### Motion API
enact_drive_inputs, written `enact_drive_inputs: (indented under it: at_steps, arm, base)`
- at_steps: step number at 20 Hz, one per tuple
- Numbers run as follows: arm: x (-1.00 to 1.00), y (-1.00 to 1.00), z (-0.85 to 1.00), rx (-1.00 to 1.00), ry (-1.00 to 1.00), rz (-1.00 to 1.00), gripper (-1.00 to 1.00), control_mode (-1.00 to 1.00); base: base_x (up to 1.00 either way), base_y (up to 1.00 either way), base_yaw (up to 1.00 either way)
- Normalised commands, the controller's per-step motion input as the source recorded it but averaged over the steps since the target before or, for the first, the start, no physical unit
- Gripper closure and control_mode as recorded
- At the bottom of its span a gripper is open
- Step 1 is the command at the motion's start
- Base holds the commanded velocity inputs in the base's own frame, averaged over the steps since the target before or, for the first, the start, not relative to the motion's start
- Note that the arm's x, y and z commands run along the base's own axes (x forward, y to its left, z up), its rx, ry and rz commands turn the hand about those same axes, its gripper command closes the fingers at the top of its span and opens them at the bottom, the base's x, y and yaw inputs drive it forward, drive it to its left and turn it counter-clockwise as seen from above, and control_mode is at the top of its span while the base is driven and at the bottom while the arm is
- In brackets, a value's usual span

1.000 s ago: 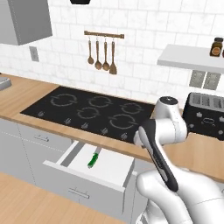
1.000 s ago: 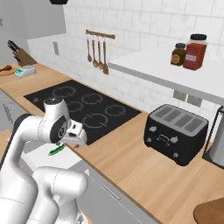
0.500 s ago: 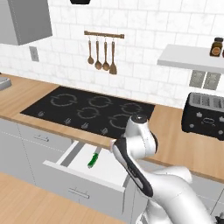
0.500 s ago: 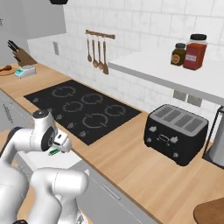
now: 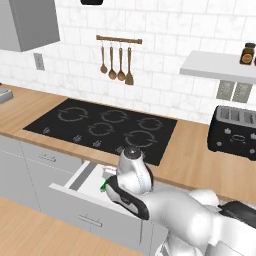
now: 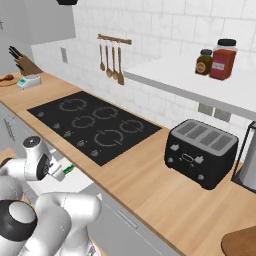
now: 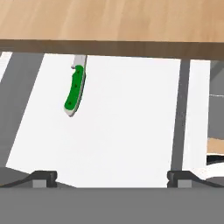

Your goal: Pick up the knife from the drawer and place it on the cutting board. Then place the meat from the plate to the cutting board.

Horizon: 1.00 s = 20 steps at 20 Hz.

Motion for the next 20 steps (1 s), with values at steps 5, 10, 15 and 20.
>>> enact_drive_inputs:
  at_steps: [5, 10, 15, 20]
  arm:
    - [0.37, 0.32, -0.06, 0.12, 0.09, -0.06, -1.0, -1.0]
    - [0.34, 0.38, -0.3, 0.01, 0.06, -0.03, -1.0, -1.0]
    - [0.17, 0.31, -0.44, -0.01, 0.17, 0.0, -1.0, -1.0]
    - [-0.4, 0.39, -0.52, 0.0, 0.15, 0.01, -1.0, -1.0]
  base:
    - [0.0, 0.0, 0.0]
    - [0.0, 0.0, 0.0]
    - [0.0, 0.0, 0.0]
    - [0.0, 0.0, 0.0]
